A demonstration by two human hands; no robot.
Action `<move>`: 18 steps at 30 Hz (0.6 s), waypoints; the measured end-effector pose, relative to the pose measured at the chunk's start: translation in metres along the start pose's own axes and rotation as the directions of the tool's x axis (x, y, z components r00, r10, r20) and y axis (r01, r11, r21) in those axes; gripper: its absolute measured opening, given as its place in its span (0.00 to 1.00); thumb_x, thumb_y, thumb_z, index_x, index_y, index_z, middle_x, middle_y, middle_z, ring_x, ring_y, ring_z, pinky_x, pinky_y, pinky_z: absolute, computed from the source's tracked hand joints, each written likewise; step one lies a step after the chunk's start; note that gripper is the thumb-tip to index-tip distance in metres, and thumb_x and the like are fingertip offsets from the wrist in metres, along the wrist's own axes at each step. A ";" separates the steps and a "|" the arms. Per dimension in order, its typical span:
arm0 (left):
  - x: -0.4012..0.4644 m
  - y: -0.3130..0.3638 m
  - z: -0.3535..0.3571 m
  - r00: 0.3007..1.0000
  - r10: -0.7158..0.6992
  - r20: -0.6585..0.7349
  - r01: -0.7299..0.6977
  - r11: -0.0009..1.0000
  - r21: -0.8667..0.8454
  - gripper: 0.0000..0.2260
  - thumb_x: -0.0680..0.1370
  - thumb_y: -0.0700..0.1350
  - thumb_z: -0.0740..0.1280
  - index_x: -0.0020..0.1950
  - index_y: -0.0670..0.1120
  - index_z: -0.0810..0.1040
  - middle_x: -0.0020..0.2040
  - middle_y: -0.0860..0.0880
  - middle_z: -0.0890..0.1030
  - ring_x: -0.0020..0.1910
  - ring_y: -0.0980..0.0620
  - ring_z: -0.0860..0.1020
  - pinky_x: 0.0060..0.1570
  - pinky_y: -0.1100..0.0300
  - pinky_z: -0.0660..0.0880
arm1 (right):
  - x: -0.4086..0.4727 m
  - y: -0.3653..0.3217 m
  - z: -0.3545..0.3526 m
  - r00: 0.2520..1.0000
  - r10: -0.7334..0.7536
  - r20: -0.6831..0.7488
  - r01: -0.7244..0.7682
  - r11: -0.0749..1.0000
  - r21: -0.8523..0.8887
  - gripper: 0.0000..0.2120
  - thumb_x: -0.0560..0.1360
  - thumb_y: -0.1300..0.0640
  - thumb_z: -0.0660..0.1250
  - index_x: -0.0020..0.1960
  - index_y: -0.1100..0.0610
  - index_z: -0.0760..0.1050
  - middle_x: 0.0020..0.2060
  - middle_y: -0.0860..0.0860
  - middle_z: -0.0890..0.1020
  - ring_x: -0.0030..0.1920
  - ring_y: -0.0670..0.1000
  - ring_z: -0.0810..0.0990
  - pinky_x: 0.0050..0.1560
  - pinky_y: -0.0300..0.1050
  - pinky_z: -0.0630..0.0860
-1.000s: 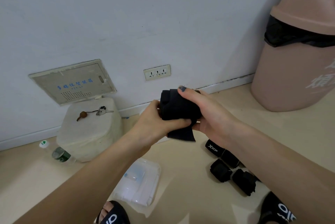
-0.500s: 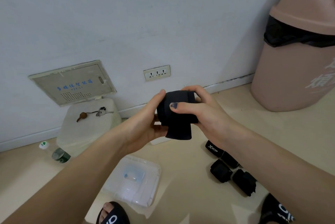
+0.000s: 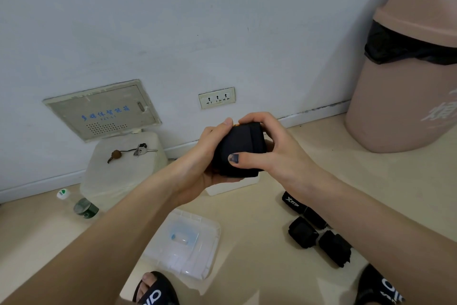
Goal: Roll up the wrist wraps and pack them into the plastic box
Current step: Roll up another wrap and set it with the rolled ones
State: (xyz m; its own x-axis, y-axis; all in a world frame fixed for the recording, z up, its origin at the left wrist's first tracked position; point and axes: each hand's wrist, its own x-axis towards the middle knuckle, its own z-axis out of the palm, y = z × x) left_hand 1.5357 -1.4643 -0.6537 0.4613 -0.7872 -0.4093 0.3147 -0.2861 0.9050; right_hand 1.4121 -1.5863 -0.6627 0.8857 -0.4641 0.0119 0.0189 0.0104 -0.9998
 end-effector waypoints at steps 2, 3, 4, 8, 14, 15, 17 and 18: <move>-0.001 0.001 0.001 1.000 -0.008 0.007 0.008 0.999 -0.032 0.31 0.79 0.66 0.65 0.73 0.47 0.71 0.63 0.43 0.83 0.57 0.41 0.85 0.51 0.51 0.83 | -0.001 0.000 0.001 1.000 -0.015 0.013 0.015 1.000 -0.008 0.27 0.69 0.66 0.80 0.61 0.46 0.75 0.57 0.52 0.80 0.51 0.51 0.85 0.48 0.41 0.82; -0.002 0.002 0.002 1.000 -0.010 0.012 0.011 0.999 -0.045 0.31 0.78 0.65 0.66 0.73 0.47 0.71 0.63 0.43 0.83 0.57 0.41 0.85 0.50 0.51 0.83 | -0.002 0.000 0.001 1.000 -0.020 0.015 0.020 1.000 -0.011 0.28 0.69 0.66 0.80 0.62 0.47 0.75 0.57 0.51 0.80 0.50 0.50 0.85 0.47 0.41 0.82; -0.003 0.002 0.002 1.000 -0.012 0.018 0.013 0.998 -0.058 0.32 0.77 0.64 0.68 0.73 0.46 0.71 0.62 0.42 0.84 0.56 0.41 0.85 0.49 0.51 0.83 | -0.002 -0.002 0.001 1.000 -0.019 0.016 0.020 1.000 -0.014 0.28 0.69 0.66 0.80 0.62 0.47 0.75 0.57 0.51 0.80 0.50 0.49 0.85 0.47 0.41 0.82; -0.004 0.003 0.000 1.000 -0.002 -0.001 0.001 0.993 -0.122 0.28 0.79 0.59 0.69 0.73 0.45 0.71 0.63 0.42 0.83 0.55 0.44 0.85 0.47 0.53 0.83 | -0.002 -0.002 0.001 0.999 0.052 0.003 -0.051 0.997 -0.054 0.36 0.69 0.61 0.81 0.69 0.39 0.70 0.61 0.49 0.78 0.53 0.46 0.85 0.51 0.39 0.81; 0.000 0.010 -0.003 0.978 0.079 -0.191 -0.122 0.966 -0.227 0.21 0.79 0.52 0.71 0.67 0.47 0.71 0.62 0.40 0.80 0.55 0.41 0.85 0.49 0.47 0.84 | -0.004 0.010 0.012 0.929 0.369 0.027 -0.367 0.907 0.209 0.39 0.73 0.51 0.79 0.76 0.55 0.63 0.54 0.58 0.83 0.47 0.54 0.88 0.52 0.48 0.85; 0.002 0.010 -0.004 0.975 0.087 -0.204 -0.132 0.966 -0.221 0.20 0.78 0.51 0.72 0.67 0.48 0.70 0.62 0.40 0.80 0.54 0.41 0.86 0.50 0.46 0.84 | -0.004 0.009 0.012 0.927 0.373 0.038 -0.371 0.894 0.250 0.33 0.75 0.53 0.77 0.74 0.58 0.66 0.49 0.58 0.84 0.43 0.55 0.88 0.47 0.47 0.85; 0.003 0.009 -0.005 0.972 0.099 -0.211 -0.145 0.965 -0.217 0.20 0.78 0.50 0.73 0.66 0.49 0.70 0.60 0.41 0.81 0.50 0.44 0.86 0.48 0.48 0.83 | -0.004 0.006 0.009 0.935 0.352 0.047 -0.349 0.884 0.310 0.25 0.79 0.56 0.73 0.71 0.63 0.68 0.41 0.59 0.83 0.38 0.56 0.86 0.40 0.45 0.83; 0.004 0.009 -0.005 0.970 0.108 -0.216 -0.157 0.962 -0.224 0.20 0.78 0.49 0.73 0.66 0.49 0.70 0.58 0.41 0.82 0.49 0.44 0.86 0.47 0.49 0.83 | -0.002 0.004 0.008 0.937 0.346 0.044 -0.340 0.881 0.329 0.24 0.80 0.57 0.71 0.71 0.63 0.68 0.40 0.60 0.83 0.37 0.56 0.85 0.39 0.45 0.82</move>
State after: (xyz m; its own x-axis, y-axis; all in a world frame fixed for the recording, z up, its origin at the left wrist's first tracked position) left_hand 1.5446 -1.4677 -0.6474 0.6605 -0.6769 -0.3247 0.4163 -0.0298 0.9087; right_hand 1.4140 -1.5782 -0.6670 0.8569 -0.3927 -0.3338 -0.1323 0.4585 -0.8788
